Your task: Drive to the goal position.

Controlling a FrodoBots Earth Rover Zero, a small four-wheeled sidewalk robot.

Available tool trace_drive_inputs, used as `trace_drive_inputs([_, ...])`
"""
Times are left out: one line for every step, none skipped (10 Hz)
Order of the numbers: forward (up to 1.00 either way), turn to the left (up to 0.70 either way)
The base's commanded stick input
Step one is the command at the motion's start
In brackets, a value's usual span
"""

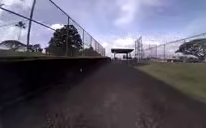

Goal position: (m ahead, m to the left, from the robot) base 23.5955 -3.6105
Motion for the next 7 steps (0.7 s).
trace_drive_inputs([0.85,0.0])
trace_drive_inputs([0.85,0.0])
trace_drive_inputs([0.85,0.0])
trace_drive_inputs([0.85,0.0])
trace_drive_inputs([0.85,0.0])
trace_drive_inputs([0.85,0.0])
trace_drive_inputs([0.85,0.0])
